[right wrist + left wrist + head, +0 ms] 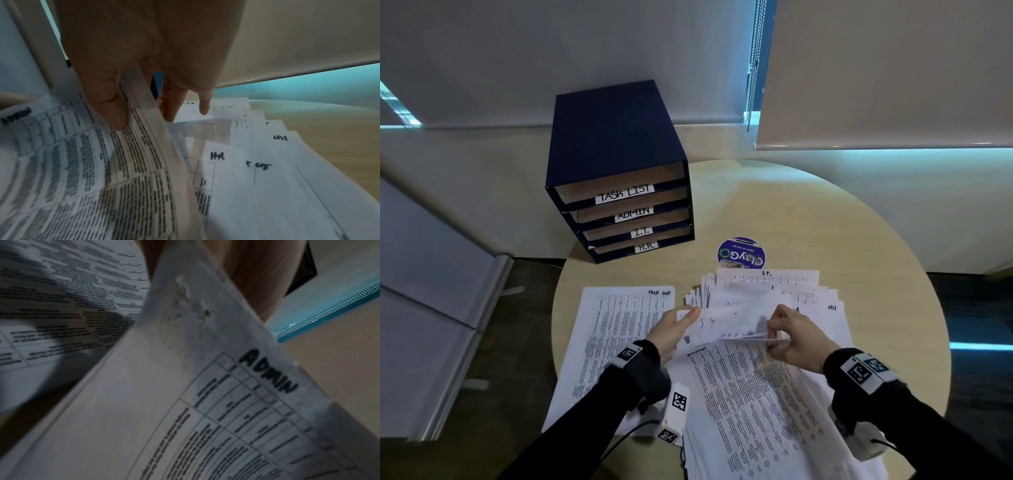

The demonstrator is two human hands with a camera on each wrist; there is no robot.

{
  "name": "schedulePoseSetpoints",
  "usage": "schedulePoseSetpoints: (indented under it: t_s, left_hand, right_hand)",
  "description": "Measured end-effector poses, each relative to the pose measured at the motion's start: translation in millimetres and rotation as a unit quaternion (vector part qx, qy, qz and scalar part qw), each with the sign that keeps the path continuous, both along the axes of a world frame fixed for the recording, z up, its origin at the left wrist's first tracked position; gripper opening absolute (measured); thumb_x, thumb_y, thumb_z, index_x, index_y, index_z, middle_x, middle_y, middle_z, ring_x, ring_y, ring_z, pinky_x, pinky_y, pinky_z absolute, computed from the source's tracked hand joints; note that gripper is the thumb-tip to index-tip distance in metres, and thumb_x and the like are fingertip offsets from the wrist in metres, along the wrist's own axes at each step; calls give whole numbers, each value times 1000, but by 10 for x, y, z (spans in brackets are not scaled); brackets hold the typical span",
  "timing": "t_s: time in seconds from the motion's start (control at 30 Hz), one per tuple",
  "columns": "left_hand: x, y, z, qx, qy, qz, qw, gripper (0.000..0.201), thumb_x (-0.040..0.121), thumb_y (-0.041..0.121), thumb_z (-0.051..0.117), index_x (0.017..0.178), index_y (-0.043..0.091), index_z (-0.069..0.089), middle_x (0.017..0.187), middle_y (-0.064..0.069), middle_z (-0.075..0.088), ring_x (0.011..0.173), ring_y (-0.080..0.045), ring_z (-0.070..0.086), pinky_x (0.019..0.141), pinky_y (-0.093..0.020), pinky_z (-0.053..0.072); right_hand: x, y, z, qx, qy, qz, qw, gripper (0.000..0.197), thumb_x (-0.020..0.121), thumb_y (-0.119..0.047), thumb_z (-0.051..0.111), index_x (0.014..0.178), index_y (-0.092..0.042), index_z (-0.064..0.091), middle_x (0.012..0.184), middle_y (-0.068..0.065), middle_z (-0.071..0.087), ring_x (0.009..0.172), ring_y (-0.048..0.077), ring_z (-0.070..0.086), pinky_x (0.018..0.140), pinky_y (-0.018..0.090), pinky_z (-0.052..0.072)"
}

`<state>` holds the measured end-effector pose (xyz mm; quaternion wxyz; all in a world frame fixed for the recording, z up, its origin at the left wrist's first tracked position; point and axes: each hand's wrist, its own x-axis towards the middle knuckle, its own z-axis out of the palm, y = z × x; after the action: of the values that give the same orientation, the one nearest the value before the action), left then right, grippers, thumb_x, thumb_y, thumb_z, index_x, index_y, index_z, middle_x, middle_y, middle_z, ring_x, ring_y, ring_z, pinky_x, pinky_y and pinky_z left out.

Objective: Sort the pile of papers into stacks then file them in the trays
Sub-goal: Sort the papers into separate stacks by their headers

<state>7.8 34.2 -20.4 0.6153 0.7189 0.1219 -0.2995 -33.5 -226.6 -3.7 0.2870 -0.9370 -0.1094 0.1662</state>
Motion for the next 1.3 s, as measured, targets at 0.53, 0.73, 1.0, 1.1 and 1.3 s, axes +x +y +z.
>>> schedulePoseSetpoints:
  t_s: [0.53, 0.73, 1.0, 1.1, 1.3]
  left_hand:
    - [-25, 249, -264, 164, -6, -82, 983, 49, 78, 10, 76, 120, 19, 52, 115, 3, 65, 105, -19, 62, 97, -40, 50]
    - [-59, 281, -223, 248, -41, -49, 967, 32, 79, 5, 77, 98, 14, 53, 93, -3, 60, 71, -20, 65, 70, -38, 60]
    - [-28, 83, 213, 265, -150, -82, 949, 58, 94, 62, 33, 132, 20, 47, 132, -2, 53, 114, -18, 55, 104, -42, 42]
    - [-8, -12, 622, -18, -80, -3, 997, 84, 85, 76, 12, 129, 17, 52, 124, -10, 62, 106, -19, 61, 107, -44, 37]
    - [-28, -323, 1037, -72, -218, 12, 973, 54, 81, 49, 67, 125, 23, 49, 117, -1, 64, 110, -15, 62, 101, -41, 48]
  right_hand:
    - [-226, -3, -11, 16, -40, 35, 998, 12, 65, -35, 51, 59, -36, 41, 71, -14, 51, 71, 10, 47, 66, 25, 35]
    - [-296, -42, 130, 64, -12, 1, 998, 19, 61, -19, 59, 60, -30, 43, 67, -9, 54, 67, 9, 50, 63, 24, 40]
    - [-249, -175, 155, 171, -63, -154, 971, 12, 83, -30, 72, 92, -32, 64, 114, -10, 60, 110, 4, 49, 93, 26, 39]
    - [-214, -218, 416, 323, -43, -275, 905, 42, 82, -42, 69, 108, -10, 62, 105, 8, 67, 97, 17, 60, 84, 40, 49]
    - [-226, -168, 1045, 523, -84, -327, 783, 32, 85, -17, 63, 114, -4, 60, 108, 10, 70, 99, 26, 68, 81, 38, 56]
